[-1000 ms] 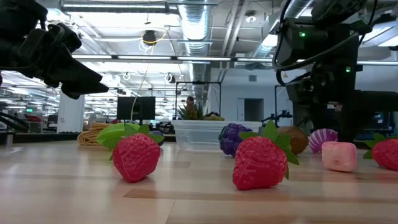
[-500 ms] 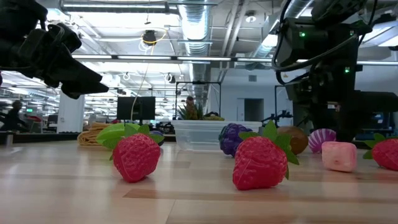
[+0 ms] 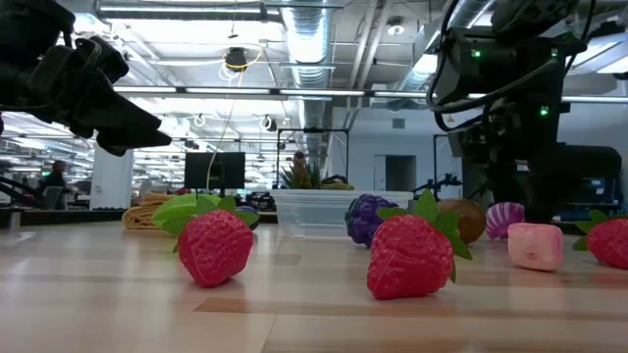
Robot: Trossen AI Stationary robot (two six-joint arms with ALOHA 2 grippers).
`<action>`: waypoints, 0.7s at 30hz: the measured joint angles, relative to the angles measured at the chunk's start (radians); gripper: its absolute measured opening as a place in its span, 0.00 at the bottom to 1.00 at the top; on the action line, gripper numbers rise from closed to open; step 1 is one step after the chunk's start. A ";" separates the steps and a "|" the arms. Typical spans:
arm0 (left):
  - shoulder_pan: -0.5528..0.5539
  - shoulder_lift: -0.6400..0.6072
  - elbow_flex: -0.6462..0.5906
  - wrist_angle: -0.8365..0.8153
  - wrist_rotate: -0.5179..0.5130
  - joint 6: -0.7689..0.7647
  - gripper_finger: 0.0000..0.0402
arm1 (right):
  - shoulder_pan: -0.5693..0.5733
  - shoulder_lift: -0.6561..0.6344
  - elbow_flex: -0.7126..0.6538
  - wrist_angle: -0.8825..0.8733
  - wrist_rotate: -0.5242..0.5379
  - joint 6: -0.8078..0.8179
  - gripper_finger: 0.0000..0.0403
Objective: Pick and placing Produce into tupperware
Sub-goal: Put the purple onion into the transparent container
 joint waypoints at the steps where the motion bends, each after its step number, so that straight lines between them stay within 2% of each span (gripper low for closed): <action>1: 0.000 0.000 0.000 0.000 0.000 0.000 0.64 | 0.000 0.000 0.000 0.000 0.000 0.000 0.63; 8: 0.000 0.000 0.000 0.000 0.000 0.000 0.64 | 0.000 -0.043 0.000 0.001 0.000 0.000 0.63; 15: 0.000 0.000 0.000 0.000 0.001 -0.001 0.64 | 0.001 -0.194 0.000 0.009 0.000 0.026 0.63; 21: 0.000 0.000 0.000 0.001 0.001 -0.001 0.64 | 0.002 -0.323 0.000 0.093 -0.001 0.016 0.63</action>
